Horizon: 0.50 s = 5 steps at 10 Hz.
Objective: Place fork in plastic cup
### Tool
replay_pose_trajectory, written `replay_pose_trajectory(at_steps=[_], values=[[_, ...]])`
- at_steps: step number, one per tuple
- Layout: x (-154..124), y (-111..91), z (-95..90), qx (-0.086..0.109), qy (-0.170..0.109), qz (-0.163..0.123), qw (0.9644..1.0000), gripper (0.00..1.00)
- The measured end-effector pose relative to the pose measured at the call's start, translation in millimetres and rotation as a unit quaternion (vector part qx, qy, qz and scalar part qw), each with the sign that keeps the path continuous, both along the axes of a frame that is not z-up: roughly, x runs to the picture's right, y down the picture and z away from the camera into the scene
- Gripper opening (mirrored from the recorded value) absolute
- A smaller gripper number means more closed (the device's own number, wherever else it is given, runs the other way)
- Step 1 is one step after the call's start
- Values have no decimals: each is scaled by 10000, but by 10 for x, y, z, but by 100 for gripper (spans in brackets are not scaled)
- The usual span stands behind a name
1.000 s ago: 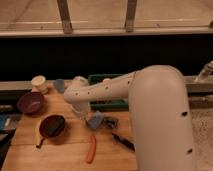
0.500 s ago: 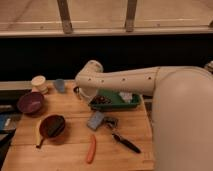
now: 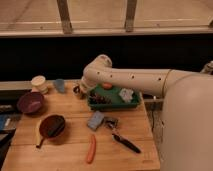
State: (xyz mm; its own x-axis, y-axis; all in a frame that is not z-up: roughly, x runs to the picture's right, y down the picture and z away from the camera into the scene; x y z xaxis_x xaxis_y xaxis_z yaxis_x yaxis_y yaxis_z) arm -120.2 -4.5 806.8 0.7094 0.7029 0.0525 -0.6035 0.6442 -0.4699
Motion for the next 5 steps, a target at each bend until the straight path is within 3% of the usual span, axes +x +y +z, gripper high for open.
replay_pose_trajectory(at_steps=[5], values=[[-5, 5, -2, -7, -3, 0, 10000, 0]])
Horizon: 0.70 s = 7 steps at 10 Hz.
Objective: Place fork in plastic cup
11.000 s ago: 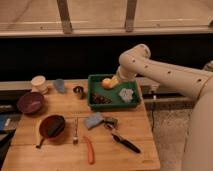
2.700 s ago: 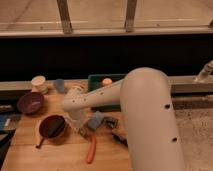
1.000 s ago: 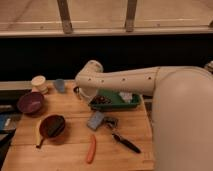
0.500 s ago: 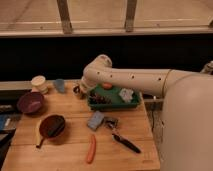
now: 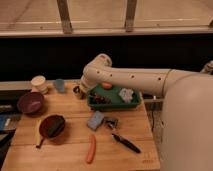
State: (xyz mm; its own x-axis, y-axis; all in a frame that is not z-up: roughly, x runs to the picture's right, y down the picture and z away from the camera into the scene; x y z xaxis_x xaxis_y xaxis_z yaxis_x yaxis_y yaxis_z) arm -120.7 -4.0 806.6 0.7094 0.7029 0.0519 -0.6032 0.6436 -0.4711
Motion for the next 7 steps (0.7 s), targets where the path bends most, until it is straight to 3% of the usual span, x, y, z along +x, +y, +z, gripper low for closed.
replay_pose_trajectory(at_steps=[2, 3, 7], values=[[-2, -4, -4, 12, 5, -16, 10000, 0], [4, -58, -7, 116, 52, -70, 9999, 0], [-163, -469, -43, 460, 69, -302, 9985, 0]])
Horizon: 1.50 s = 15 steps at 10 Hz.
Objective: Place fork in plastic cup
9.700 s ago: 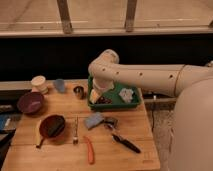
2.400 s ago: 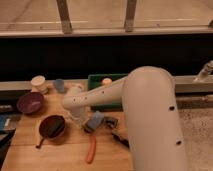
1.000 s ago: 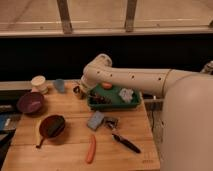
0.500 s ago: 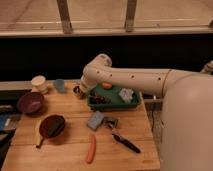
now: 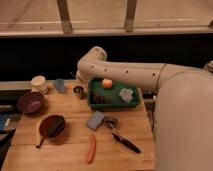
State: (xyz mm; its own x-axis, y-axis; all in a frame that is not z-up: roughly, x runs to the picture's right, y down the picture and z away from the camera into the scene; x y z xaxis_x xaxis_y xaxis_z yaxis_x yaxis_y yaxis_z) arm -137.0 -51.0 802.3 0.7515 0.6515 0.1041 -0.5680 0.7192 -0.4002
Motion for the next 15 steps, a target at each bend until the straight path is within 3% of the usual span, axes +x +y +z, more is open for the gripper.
replay_pose_trajectory(at_steps=[5, 10, 15], values=[[-388, -382, 109, 256, -220, -341, 9988, 0], [-980, -691, 227, 330, -693, -511, 9957, 0], [-981, -707, 236, 323, -707, -495, 9957, 0]])
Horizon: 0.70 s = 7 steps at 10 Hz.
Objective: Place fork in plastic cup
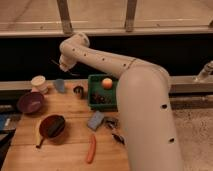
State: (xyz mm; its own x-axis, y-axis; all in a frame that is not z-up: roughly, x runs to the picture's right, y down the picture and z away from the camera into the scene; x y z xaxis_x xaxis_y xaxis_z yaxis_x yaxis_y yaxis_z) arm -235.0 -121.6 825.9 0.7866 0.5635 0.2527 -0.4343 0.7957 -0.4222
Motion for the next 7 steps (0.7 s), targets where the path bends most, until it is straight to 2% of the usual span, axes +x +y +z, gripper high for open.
replay_pose_trajectory(at_steps=[3, 6, 7], values=[[-42, -39, 92, 2, 11, -83, 10000, 0], [-461, -121, 234, 36, -132, -356, 9993, 0], [-525, -144, 268, 54, -182, -397, 9990, 0]])
